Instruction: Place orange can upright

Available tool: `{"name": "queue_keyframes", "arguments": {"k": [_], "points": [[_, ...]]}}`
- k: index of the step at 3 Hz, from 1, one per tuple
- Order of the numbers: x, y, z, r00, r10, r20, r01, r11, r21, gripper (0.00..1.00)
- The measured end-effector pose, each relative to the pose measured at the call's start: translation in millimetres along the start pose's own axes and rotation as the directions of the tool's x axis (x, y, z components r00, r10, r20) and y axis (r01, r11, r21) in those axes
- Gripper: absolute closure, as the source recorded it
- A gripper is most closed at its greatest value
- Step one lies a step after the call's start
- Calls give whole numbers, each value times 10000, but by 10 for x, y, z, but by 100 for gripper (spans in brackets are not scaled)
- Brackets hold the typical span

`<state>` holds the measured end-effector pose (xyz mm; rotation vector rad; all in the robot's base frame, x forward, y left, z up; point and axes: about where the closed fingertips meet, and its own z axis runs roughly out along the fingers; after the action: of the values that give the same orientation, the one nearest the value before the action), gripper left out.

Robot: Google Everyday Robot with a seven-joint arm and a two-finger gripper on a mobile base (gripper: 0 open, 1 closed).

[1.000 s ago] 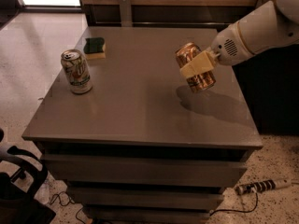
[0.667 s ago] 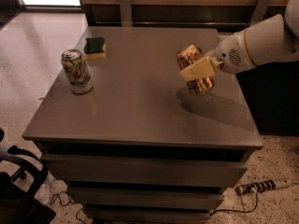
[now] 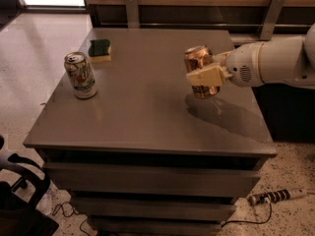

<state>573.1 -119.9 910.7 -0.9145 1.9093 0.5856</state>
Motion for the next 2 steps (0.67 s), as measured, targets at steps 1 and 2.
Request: {"name": "queue_keyframes", "arguments": {"k": [1,2], "points": [[-107,32,55,9976,-488,496,485,9988,62,100],[-170,74,141,9932,-899,738,904,9959,-31,100]]}}
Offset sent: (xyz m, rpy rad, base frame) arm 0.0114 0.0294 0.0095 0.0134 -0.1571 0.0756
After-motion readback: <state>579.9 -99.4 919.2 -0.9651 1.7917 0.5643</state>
